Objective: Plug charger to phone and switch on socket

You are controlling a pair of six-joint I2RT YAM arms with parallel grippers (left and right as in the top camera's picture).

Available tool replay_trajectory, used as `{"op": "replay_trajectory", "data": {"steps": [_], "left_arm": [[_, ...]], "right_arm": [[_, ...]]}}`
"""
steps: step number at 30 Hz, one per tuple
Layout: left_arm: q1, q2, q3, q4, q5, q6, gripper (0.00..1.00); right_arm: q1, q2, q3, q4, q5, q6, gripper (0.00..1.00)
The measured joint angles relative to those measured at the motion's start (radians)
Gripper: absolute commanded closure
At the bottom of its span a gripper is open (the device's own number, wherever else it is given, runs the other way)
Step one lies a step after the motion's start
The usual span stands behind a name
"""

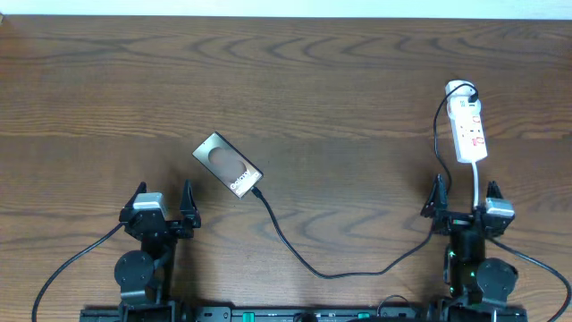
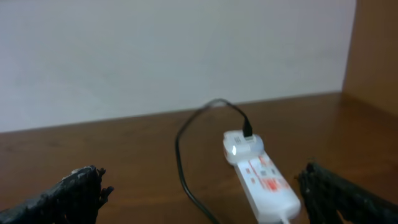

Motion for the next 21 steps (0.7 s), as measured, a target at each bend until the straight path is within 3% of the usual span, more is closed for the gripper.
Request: {"op": "replay_trajectory", "data": {"steps": [2,13,21], "left_arm": [[0.0,0.0,0.0,0.0,0.0,0.0,0.17],[0.0,0.0,0.0,0.0,0.0,0.0,0.17],[0.0,0.0,0.0,0.0,0.0,0.0,0.17]], "right_arm": [[0.0,0.001,-0.002,-0.061,0.012,0.001,0.01],[0.001,0.001,-0.002,-0.062,0.028,-0.021,0.01],[0.151,0.001,-0.002,-0.063,0.115,-0.036,0.01]]}}
